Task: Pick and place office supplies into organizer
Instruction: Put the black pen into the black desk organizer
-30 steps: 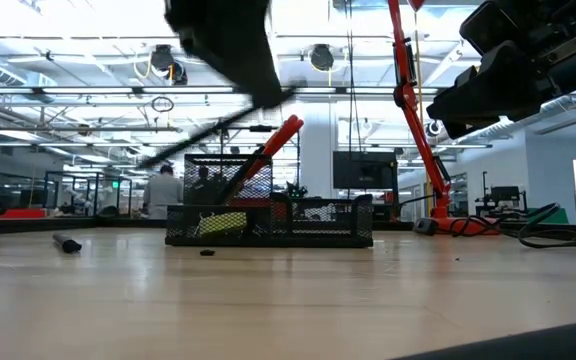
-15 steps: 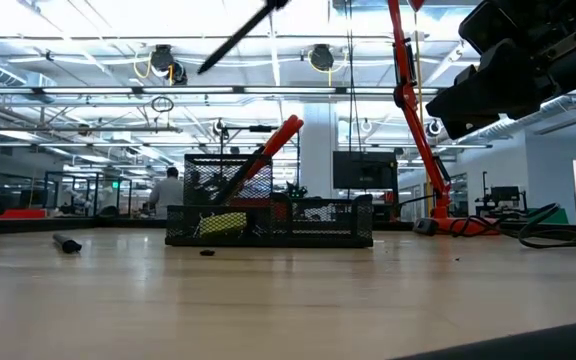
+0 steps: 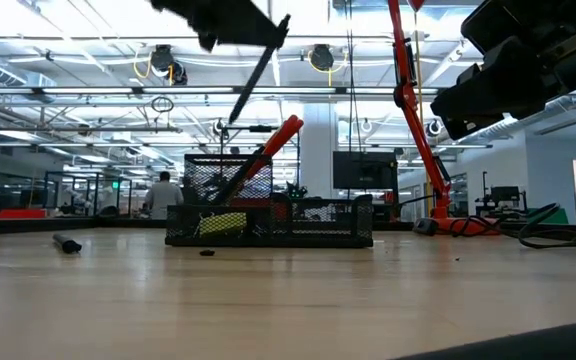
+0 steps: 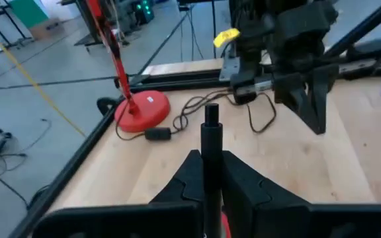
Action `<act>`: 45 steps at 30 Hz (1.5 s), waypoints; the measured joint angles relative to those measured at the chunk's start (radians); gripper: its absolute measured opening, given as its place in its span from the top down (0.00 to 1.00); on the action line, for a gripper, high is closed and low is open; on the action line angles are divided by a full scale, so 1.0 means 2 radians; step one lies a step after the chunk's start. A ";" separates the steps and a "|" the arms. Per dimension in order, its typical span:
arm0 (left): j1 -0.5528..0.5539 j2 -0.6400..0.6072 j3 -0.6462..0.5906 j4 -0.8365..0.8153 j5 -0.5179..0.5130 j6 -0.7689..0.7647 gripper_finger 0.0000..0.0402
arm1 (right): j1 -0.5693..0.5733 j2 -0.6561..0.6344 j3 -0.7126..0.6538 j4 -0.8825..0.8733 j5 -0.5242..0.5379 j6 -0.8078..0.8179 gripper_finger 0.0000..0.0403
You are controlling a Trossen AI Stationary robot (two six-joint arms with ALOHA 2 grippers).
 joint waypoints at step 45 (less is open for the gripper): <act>0.126 0.009 -0.224 0.208 0.177 -0.101 0.83 | 0.000 0.000 0.000 0.020 0.004 -0.015 0.99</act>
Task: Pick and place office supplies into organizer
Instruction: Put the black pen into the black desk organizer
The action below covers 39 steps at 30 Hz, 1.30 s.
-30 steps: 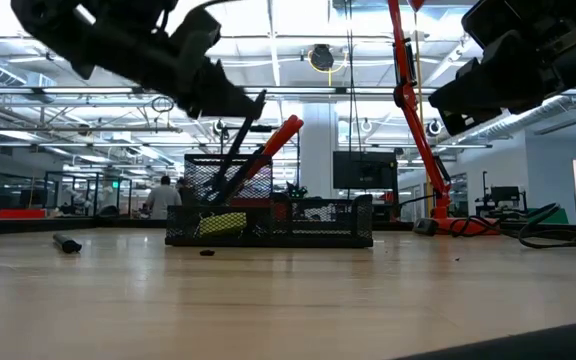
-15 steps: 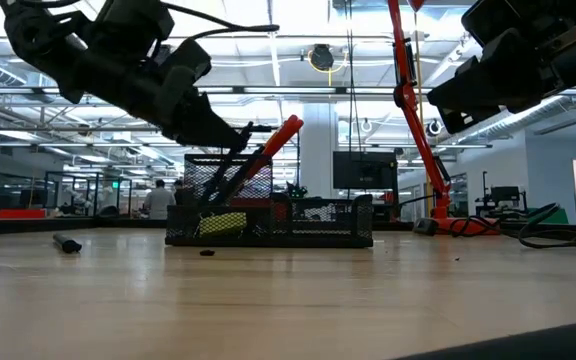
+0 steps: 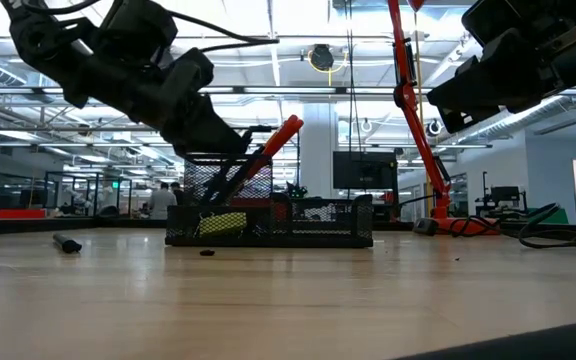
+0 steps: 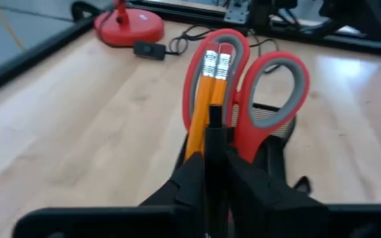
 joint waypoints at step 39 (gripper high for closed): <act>-0.236 -0.054 0.224 -0.690 -0.074 -0.140 0.71 | 0.020 0.000 0.000 -0.050 -0.004 0.023 0.99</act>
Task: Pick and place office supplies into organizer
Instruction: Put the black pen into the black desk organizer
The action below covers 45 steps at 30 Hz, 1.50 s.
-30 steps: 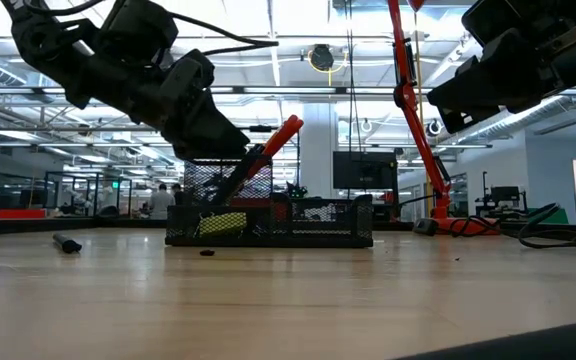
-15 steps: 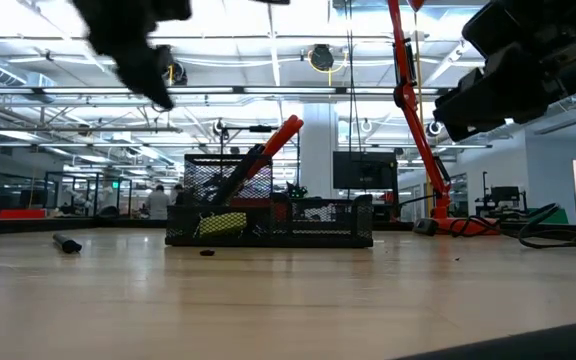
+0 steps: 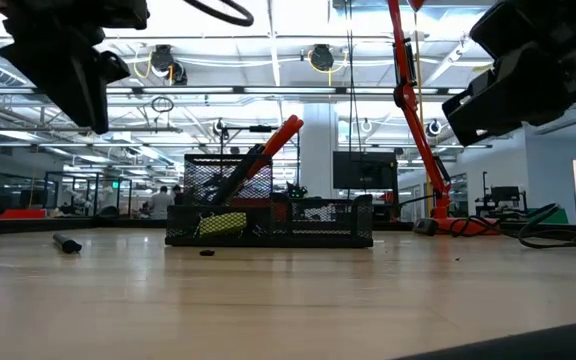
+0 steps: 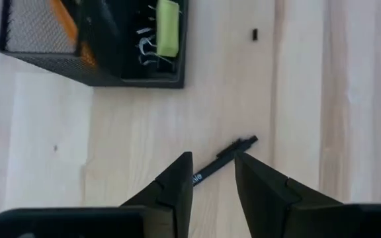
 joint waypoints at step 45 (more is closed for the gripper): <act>-0.004 0.168 0.000 -0.052 -0.009 0.296 0.40 | -0.010 0.000 -0.015 0.136 0.028 -0.032 0.99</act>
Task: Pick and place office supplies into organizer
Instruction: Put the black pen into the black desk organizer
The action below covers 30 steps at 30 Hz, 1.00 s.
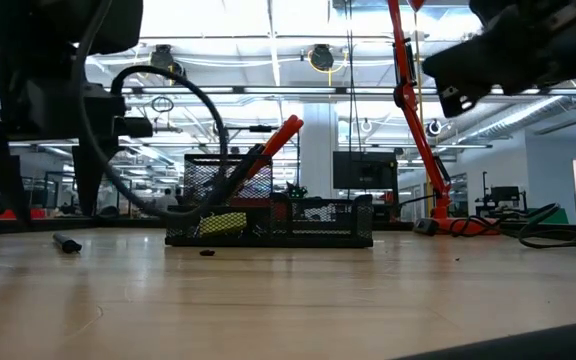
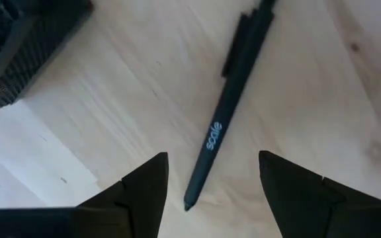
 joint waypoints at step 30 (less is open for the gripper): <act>0.064 0.005 0.000 0.087 0.110 0.168 0.40 | -0.004 0.000 0.000 0.023 0.026 -0.018 0.99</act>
